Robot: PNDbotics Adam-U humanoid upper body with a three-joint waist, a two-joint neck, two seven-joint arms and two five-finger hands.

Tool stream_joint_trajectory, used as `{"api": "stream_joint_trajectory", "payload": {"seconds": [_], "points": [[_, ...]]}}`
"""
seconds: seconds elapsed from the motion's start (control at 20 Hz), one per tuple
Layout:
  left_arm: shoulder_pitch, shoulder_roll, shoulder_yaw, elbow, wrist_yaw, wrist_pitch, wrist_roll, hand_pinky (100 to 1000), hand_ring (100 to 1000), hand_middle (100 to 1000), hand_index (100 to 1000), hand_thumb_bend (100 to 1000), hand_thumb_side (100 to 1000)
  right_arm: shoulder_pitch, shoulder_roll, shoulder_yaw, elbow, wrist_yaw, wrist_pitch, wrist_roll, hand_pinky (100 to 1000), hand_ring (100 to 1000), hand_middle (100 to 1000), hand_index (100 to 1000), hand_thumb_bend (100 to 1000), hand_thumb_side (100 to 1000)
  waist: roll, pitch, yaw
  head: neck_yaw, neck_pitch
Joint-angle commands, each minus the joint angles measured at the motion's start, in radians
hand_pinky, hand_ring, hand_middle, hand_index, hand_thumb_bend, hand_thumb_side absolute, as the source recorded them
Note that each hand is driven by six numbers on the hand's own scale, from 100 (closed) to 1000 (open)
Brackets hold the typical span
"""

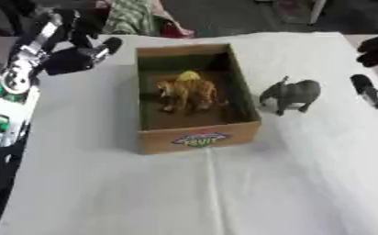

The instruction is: Pick up objects on the table and place them in the box.

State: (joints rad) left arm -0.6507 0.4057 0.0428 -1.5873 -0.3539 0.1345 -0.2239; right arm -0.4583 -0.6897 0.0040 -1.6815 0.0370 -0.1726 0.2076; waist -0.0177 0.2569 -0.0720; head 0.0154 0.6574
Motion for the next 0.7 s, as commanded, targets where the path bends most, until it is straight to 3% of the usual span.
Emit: {"api": "stream_joint_trajectory", "payload": {"seconds": [0.05, 0.35, 0.7], "points": [[0.043, 0.043, 0.025, -0.103, 0.056, 0.04, 0.056, 545, 500, 517, 685, 492, 458, -0.04, -0.1, 0.022, 0.008, 0.012, -0.015, 0.013, 725, 736, 728, 796, 281, 100, 0.0, -0.021, 0.007, -0.008, -0.013], [0.147, 0.032, 0.051, -0.205, 0.151, 0.107, 0.151, 537, 494, 510, 682, 475, 436, -0.137, -0.143, 0.09, 0.057, 0.014, -0.035, 0.059, 727, 757, 752, 812, 302, 100, 0.002, -0.02, 0.028, -0.021, -0.016], [0.178, 0.029, 0.024, -0.219, 0.243, 0.109, 0.269, 539, 496, 512, 686, 475, 437, -0.215, -0.122, 0.144, 0.151, 0.026, -0.054, 0.108, 746, 812, 802, 826, 366, 100, 0.005, -0.019, 0.044, -0.027, -0.017]]}}
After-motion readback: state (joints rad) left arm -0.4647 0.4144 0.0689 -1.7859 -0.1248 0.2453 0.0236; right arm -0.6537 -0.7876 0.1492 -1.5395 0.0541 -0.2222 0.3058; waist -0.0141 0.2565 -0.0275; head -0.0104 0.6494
